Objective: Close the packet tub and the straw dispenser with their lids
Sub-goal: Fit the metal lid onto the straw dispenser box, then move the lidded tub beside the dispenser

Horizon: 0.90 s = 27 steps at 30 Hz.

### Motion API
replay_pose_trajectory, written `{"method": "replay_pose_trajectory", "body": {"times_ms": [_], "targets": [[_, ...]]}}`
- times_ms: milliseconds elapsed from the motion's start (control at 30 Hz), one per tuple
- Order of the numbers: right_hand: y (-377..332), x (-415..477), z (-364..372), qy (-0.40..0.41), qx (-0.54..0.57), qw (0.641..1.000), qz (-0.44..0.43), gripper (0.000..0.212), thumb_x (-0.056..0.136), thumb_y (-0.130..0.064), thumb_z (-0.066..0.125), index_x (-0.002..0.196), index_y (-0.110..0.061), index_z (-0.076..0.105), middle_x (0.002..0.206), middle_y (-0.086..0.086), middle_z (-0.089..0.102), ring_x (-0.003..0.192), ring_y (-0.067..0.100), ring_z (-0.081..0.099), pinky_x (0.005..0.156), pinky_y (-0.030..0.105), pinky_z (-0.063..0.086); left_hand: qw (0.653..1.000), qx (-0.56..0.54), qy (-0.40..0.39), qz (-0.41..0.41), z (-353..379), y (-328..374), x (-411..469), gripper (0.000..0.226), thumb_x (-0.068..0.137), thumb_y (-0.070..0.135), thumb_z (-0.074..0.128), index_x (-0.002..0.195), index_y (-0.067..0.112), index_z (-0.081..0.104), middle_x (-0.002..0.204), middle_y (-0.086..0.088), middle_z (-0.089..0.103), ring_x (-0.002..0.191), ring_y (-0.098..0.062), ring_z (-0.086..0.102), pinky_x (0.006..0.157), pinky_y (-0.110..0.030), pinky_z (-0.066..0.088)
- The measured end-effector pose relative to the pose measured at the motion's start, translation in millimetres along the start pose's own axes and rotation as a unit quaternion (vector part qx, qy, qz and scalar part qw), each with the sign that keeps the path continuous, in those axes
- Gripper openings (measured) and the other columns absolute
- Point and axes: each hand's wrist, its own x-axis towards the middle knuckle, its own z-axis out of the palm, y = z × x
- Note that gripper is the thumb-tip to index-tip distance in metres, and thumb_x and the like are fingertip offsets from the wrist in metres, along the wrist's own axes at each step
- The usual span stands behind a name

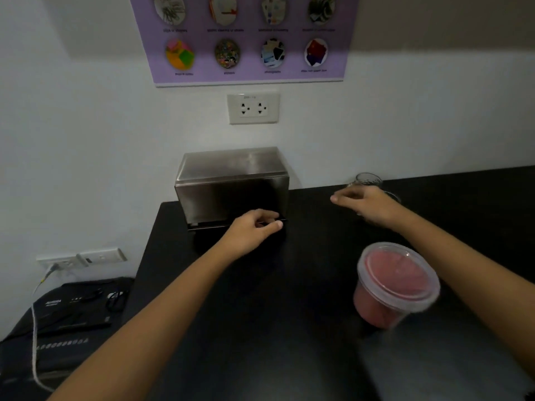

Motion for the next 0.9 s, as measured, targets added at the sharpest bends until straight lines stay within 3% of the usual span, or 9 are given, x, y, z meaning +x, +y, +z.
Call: {"method": "replay_pose_trajectory", "body": {"times_ms": [100, 167, 300, 400, 467, 600, 700, 900], "targets": [[23, -27, -23, 0.005, 0.001, 1.0, 0.021, 0.043, 0.079, -0.046, 0.059, 0.117, -0.024, 0.058, 0.123, 0.0, 0.055, 0.104, 0.01, 0.048, 0.088, 0.031, 0.039, 0.977, -0.187, -0.044, -0.096, 37, 19, -8, 0.036, 0.089, 0.029, 0.054, 0.123, 0.02, 0.054, 0.125, -0.004, 0.059, 0.111, -0.017, 0.057, 0.101, -0.036, 0.043], [42, -42, -34, -0.007, -0.01, 0.999, 0.041, 0.047, 0.079, -0.047, 0.059, 0.12, -0.024, 0.055, 0.129, 0.001, 0.054, 0.113, 0.014, 0.049, 0.094, 0.034, 0.038, 0.958, -0.24, -0.075, -0.14, 61, 26, -14, 0.037, 0.089, 0.029, 0.053, 0.126, 0.02, 0.052, 0.126, -0.004, 0.059, 0.113, -0.019, 0.057, 0.103, -0.04, 0.043], [69, -64, -49, -0.043, -0.059, 0.992, 0.102, 0.062, 0.078, -0.051, 0.058, 0.13, -0.022, 0.043, 0.133, 0.007, 0.048, 0.111, 0.016, 0.048, 0.088, 0.03, 0.039, 0.937, -0.234, -0.167, -0.2, 99, 37, -19, 0.046, 0.084, 0.038, 0.058, 0.127, 0.023, 0.05, 0.134, -0.005, 0.054, 0.119, -0.025, 0.052, 0.1, -0.043, 0.045], [80, -80, -57, -0.138, -0.037, 0.972, 0.185, 0.08, 0.073, -0.056, 0.058, 0.139, -0.021, 0.028, 0.134, 0.009, 0.047, 0.1, 0.015, 0.051, 0.074, 0.028, 0.048, 0.928, -0.219, -0.216, -0.208, 116, 44, -18, 0.055, 0.08, 0.045, 0.061, 0.129, 0.023, 0.051, 0.131, -0.006, 0.054, 0.116, -0.028, 0.054, 0.09, -0.042, 0.051], [85, -90, -62, -0.203, 0.003, 0.953, 0.224, 0.087, 0.066, -0.059, 0.061, 0.138, -0.024, 0.027, 0.124, 0.007, 0.054, 0.098, 0.02, 0.059, 0.07, 0.031, 0.055, 0.929, -0.203, -0.227, -0.211, 124, 48, -19, 0.049, 0.079, 0.042, 0.063, 0.122, 0.018, 0.056, 0.125, -0.009, 0.057, 0.106, -0.025, 0.06, 0.085, -0.038, 0.055], [93, -98, -66, -0.256, 0.1, 0.934, 0.23, 0.064, 0.07, -0.037, 0.069, 0.125, -0.024, 0.039, 0.113, 0.018, 0.063, 0.096, 0.029, 0.067, 0.082, 0.042, 0.056, 0.929, -0.213, -0.22, -0.207, 127, 54, -15, 0.026, 0.082, 0.023, 0.063, 0.106, 0.012, 0.066, 0.108, -0.009, 0.065, 0.099, -0.021, 0.063, 0.082, -0.033, 0.056], [97, -93, -64, -0.269, 0.134, 0.93, 0.213, 0.055, 0.078, -0.017, 0.067, 0.127, -0.018, 0.042, 0.113, 0.02, 0.065, 0.101, 0.031, 0.065, 0.085, 0.043, 0.054, 0.945, -0.171, -0.198, -0.196, 123, 58, -10, 0.029, 0.082, 0.023, 0.064, 0.109, 0.013, 0.066, 0.119, -0.006, 0.064, 0.11, -0.021, 0.059, 0.088, -0.034, 0.051], [95, -71, -54, -0.248, 0.145, 0.938, 0.193, 0.054, 0.071, -0.02, 0.07, 0.12, -0.016, 0.048, 0.112, 0.019, 0.064, 0.099, 0.031, 0.064, 0.079, 0.046, 0.056, 0.946, -0.175, -0.168, -0.216, 112, 55, -3, 0.037, 0.084, 0.023, 0.06, 0.119, 0.009, 0.06, 0.129, -0.012, 0.057, 0.119, -0.029, 0.052, 0.1, -0.049, 0.045]]}}
